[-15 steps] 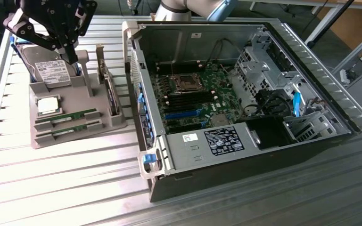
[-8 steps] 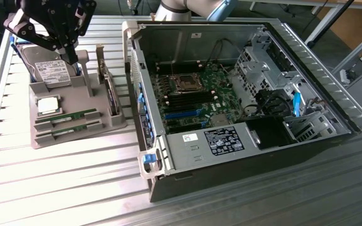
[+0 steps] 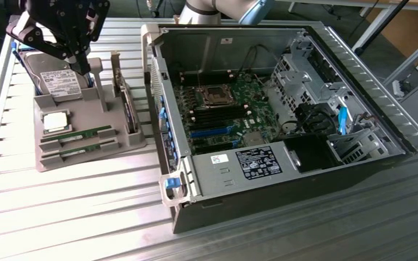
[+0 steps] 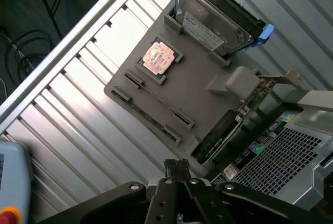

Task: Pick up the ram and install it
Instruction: 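Pick up the ram and move it above insertion slot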

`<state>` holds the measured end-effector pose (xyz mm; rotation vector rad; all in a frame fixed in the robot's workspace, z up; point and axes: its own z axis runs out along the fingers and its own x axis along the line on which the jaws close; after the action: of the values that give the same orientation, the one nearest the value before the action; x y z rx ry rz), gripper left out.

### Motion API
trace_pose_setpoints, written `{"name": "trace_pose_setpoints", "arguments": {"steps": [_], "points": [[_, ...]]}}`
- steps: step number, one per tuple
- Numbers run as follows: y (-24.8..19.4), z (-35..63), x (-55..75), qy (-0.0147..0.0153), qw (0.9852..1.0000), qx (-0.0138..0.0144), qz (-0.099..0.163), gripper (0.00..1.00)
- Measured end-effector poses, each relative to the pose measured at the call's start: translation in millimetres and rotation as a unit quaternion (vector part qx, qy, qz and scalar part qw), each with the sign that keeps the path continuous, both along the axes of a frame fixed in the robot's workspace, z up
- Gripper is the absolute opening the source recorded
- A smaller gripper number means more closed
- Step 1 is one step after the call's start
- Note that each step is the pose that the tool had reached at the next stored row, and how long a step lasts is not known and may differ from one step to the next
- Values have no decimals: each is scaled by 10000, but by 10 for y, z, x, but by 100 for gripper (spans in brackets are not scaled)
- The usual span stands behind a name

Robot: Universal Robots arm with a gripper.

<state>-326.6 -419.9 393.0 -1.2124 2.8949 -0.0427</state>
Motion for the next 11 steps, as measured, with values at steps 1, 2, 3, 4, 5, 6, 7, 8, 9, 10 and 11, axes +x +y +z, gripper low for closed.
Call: {"name": "trace_pose_setpoints", "arguments": {"steps": [1, 2, 3, 4, 5, 6, 7, 8, 9, 10, 11], "points": [[0, 0, 0, 0, 10000, -6, 30, 9], [0, 0, 0, 0, 10000, -9, 56, 9], [0, 0, 0, 0, 9999, -16, 126, 9], [0, 0, 0, 0, 9998, -21, 184, 9], [0, 0, 0, 0, 9997, -27, 237, 9], [0, 0, 0, 0, 9994, -34, 331, 9], [0, 0, 0, 0, 9993, -40, 383, 9], [0, 0, 0, 0, 9991, -44, 429, 9], [0, 0, 0, 0, 9988, -51, 487, 9], [0, 0, 0, 0, 9985, -56, 537, 9], [0, 0, 0, 0, 9982, -63, 602, 9]]}}
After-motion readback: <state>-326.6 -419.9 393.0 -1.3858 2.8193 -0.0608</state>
